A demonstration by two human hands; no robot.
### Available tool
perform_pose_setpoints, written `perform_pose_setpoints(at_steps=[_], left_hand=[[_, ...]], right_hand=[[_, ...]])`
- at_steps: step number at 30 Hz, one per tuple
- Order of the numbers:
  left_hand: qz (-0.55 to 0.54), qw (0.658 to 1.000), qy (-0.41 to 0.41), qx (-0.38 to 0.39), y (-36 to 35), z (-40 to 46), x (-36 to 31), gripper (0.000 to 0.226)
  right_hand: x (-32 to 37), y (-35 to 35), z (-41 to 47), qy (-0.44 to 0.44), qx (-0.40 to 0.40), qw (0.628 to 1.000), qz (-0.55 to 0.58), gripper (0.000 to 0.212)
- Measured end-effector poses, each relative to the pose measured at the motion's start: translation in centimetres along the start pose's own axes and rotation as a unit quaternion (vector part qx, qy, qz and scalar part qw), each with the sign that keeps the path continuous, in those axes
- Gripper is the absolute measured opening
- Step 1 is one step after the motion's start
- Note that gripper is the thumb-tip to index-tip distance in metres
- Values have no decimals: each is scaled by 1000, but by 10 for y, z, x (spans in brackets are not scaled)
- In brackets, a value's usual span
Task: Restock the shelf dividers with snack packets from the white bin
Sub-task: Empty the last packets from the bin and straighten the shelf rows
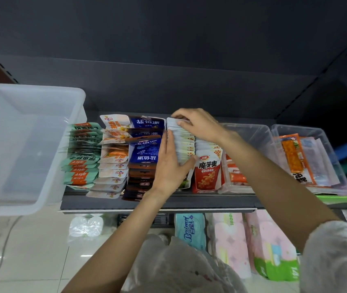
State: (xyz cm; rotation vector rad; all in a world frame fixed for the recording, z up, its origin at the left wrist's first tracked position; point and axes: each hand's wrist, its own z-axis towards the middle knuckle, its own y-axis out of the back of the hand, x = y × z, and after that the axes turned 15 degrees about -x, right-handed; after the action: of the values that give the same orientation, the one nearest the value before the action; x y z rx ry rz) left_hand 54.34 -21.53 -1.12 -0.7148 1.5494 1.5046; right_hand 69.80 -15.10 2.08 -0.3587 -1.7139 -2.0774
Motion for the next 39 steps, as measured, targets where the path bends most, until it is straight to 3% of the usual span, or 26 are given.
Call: perform_pose_setpoints(at_steps=[3,6,9,12,16,19,22,24,27,34,39], left_hand=[[-54,998,39,-7,3,-2,-1,82],[-128,987,98,-15,5,-2,-3,72],[-196,971,133,-20,5,-2,-10,63],[-209,968,135,-22,3,-3,-13,58],[-213,967,139,-15,5,0,-6,57],[-205,969,134,-8,4,0,-6,59],[-176,978,113,-7,3,-1,-9,61],[-177,977,115,-4,1,-1,-9,60],[-207,969,131,-8,0,-1,-7,59],[-207,968,138,6,5,-2,-10,64],[-147,987,61,37,20,-10,-17,69]], right_hand=[[-2,1,-18,-27,-130,990,54,32],[8,5,-41,-130,-207,966,86,39],[39,-5,-63,-275,-175,905,275,48],[57,-25,-65,-300,-130,873,361,55],[53,-29,-63,-271,-98,892,349,55],[49,-23,-65,-265,-127,900,323,54],[44,-21,-52,-225,-134,948,183,55],[38,-24,-40,-157,-95,980,74,55],[33,-32,-30,-81,-21,997,-5,51],[30,-26,-32,-64,-13,998,-8,50],[36,-7,-54,-108,-96,988,56,50]])
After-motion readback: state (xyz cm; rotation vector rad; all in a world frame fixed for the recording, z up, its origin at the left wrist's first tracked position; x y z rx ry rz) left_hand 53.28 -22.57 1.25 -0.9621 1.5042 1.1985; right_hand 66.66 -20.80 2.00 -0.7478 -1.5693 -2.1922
